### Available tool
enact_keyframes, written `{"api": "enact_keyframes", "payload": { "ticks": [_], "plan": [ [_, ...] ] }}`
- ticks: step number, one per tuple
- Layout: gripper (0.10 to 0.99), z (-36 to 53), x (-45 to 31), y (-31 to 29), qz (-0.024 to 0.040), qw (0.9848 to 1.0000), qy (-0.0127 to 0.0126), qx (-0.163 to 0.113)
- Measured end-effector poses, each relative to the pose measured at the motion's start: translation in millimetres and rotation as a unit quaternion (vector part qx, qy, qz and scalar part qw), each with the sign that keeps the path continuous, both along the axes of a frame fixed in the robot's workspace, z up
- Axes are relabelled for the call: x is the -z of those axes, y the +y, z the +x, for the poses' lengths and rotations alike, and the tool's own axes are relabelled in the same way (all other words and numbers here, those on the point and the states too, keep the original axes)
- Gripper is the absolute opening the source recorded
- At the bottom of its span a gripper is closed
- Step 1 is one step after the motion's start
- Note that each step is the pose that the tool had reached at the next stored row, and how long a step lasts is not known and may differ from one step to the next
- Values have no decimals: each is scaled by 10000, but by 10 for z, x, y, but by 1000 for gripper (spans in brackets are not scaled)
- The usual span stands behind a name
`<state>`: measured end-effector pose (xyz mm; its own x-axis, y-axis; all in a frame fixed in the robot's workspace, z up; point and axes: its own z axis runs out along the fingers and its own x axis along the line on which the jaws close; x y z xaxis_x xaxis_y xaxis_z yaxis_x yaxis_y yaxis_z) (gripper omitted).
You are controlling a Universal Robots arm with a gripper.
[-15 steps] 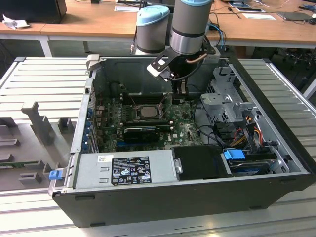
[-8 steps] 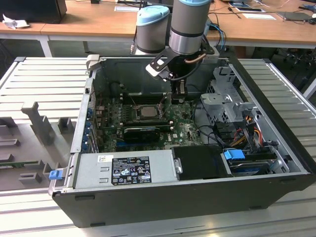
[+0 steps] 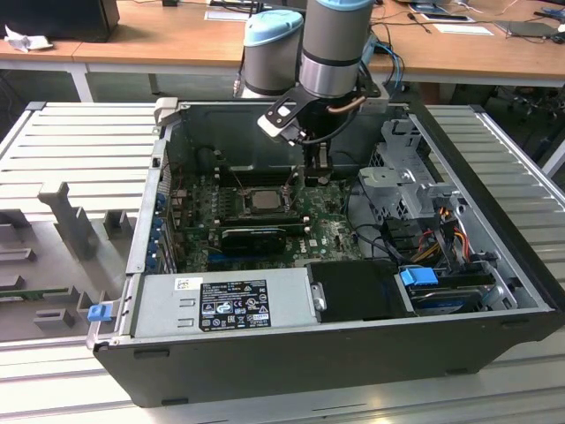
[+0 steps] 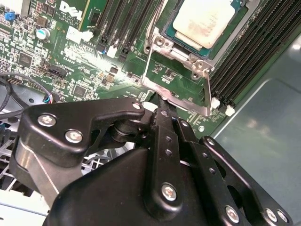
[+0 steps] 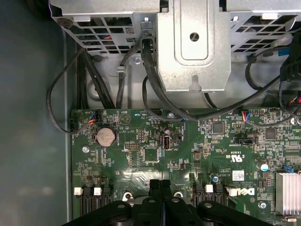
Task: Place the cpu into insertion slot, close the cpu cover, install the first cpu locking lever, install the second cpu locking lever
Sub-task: 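Close the cpu cover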
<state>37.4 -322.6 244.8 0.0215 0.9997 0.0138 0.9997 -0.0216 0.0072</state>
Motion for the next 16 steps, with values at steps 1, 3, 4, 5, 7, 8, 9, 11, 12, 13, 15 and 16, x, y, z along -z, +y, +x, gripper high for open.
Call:
{"api": "enact_keyframes", "payload": {
  "ticks": [1, 3, 4, 5, 7, 8, 9, 11, 12, 13, 15, 16],
  "plan": [
    [106, -3, 0, 0, 0, 10000, 0, 0],
    [106, -10, 0, 0, 0, 10000, 0, 0],
    [106, -13, 0, 0, 0, 10000, -1, 0],
    [106, -18, 0, 0, 0, 10000, -1, 0],
    [106, -27, 0, 0, 0, 10000, -2, 0],
    [106, -34, 0, 0, 0, 10000, -3, 0],
    [106, -39, 0, 0, 0, 10000, -3, 0],
    [106, -52, 0, 0, 0, 10000, -5, 0],
    [106, -58, 0, 0, 0, 10000, -6, 0],
    [106, -67, 0, 0, 0, 10000, -7, 0],
    [106, -77, 0, 0, 0, 10000, -8, 0],
    [106, -83, 0, 0, 0, 10000, -8, 0]
  ]
}}
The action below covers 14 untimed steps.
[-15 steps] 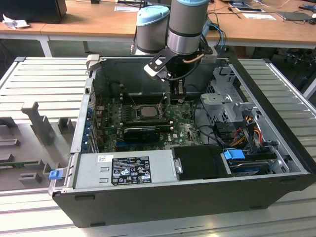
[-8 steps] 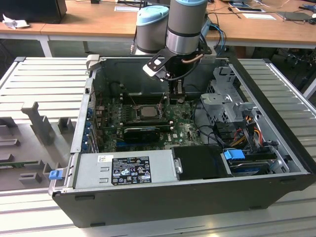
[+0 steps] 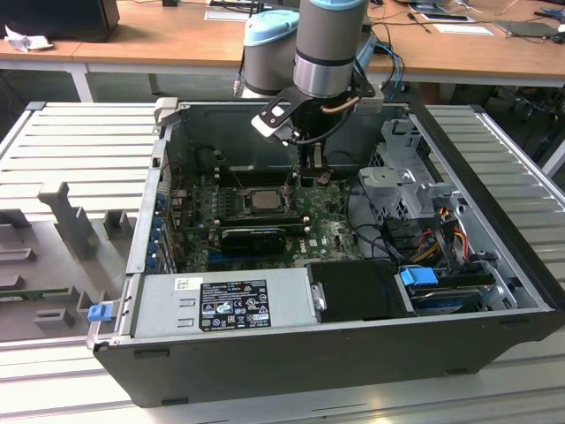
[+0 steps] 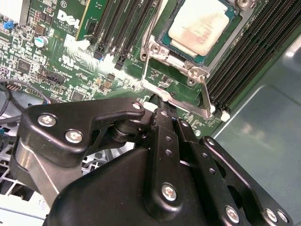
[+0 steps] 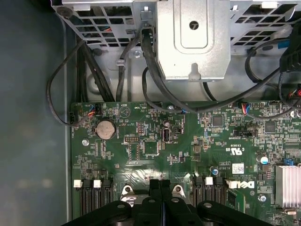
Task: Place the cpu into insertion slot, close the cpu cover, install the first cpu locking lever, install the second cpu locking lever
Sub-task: 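Close the cpu cover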
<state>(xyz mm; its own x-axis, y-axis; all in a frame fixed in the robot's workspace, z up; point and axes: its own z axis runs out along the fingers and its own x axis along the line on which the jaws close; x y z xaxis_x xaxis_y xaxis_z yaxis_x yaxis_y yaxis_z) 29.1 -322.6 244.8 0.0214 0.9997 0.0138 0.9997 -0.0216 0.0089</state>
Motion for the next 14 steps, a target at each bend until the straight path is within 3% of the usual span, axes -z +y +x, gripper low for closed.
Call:
{"api": "enact_keyframes", "payload": {
  "ticks": [14],
  "plan": [
    [106, -94, 0, 0, 0, 10000, -1, 0]
  ]
}}
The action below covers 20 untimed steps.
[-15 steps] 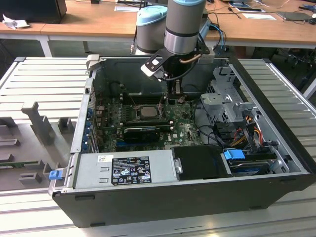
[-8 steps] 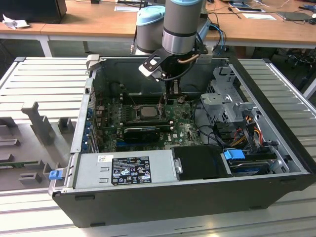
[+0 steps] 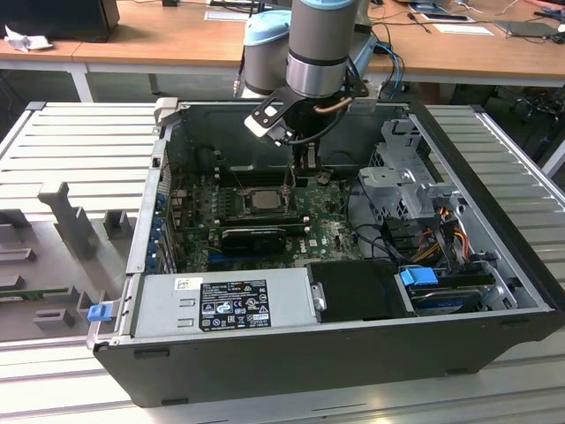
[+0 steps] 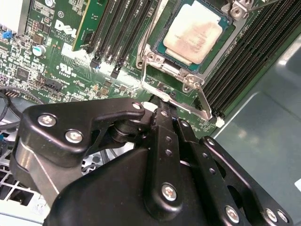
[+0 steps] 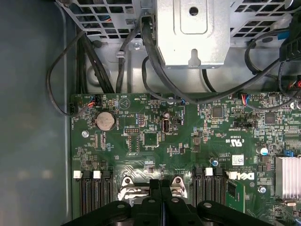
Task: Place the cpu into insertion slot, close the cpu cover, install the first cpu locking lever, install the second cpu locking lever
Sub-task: 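Close the cpu cover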
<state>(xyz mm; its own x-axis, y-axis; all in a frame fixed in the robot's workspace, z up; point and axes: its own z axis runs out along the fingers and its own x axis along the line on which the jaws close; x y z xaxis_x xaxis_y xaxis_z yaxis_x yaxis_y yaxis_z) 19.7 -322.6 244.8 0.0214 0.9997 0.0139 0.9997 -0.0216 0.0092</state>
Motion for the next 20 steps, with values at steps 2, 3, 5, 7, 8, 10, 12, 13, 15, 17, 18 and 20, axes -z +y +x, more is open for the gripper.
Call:
{"api": "enact_keyframes", "payload": {
  "ticks": [2, 3, 5, 7, 8, 10, 12, 13, 15, 17, 18, 20],
  "plan": [
    [106, -13, 0, 0, 0, 10000, 0, 0],
    [106, -21, 0, 0, 0, 10000, 0, 0],
    [106, -36, 0, 0, 0, 10000, 0, 0],
    [106, -47, 0, 0, 0, 10000, 0, 0],
    [106, -58, 0, 0, 0, 10000, 0, 0],
    [106, -77, 1, 0, 0, 10000, 0, 0],
    [106, -98, 2, 0, 0, 10000, 0, 0],
    [106, -108, 3, 0, 0, 10000, 0, 0],
    [106, -131, 15, 0, 0, 10000, 0, 0],
    [106, -155, 34, 0, 0, 10000, 0, 0],
    [106, -159, 39, 0, 0, 10000, 0, 0],
    [106, -171, 50, 0, -2, 10000, 1, -6]
  ]
}}
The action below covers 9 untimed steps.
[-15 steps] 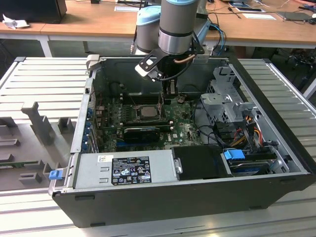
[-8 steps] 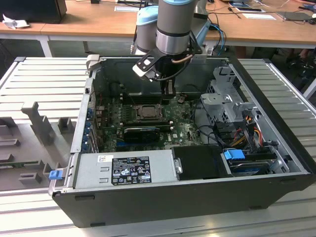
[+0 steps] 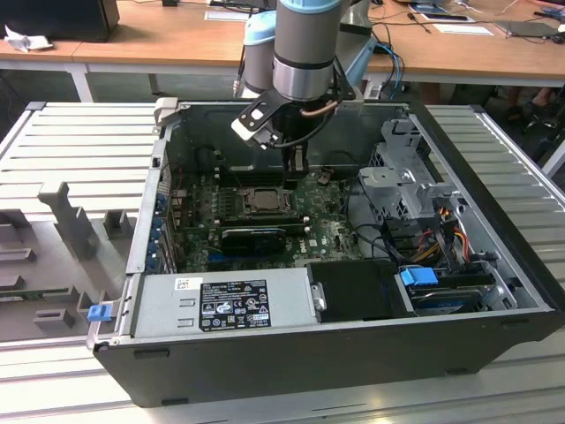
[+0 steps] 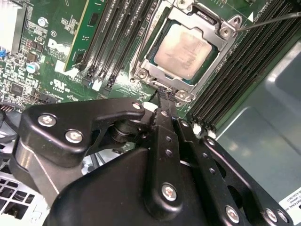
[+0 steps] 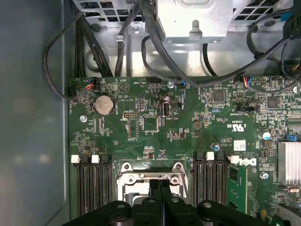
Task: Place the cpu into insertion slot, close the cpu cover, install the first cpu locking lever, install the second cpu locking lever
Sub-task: 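Close the cpu cover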
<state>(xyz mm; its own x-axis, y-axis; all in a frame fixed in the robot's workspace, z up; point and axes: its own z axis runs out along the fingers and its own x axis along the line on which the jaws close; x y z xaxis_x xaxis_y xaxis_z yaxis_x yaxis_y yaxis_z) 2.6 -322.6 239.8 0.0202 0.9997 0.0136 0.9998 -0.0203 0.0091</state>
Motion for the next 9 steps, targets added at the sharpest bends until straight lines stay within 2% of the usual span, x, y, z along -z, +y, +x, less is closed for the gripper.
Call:
{"api": "enact_keyframes", "payload": {
  "ticks": [4, 9],
  "plan": [
    [106, -20, 9, 1, 2, 10000, -1, -2],
    [106, -94, 43, 0, 5, 10000, -1, -24]
  ]
}}
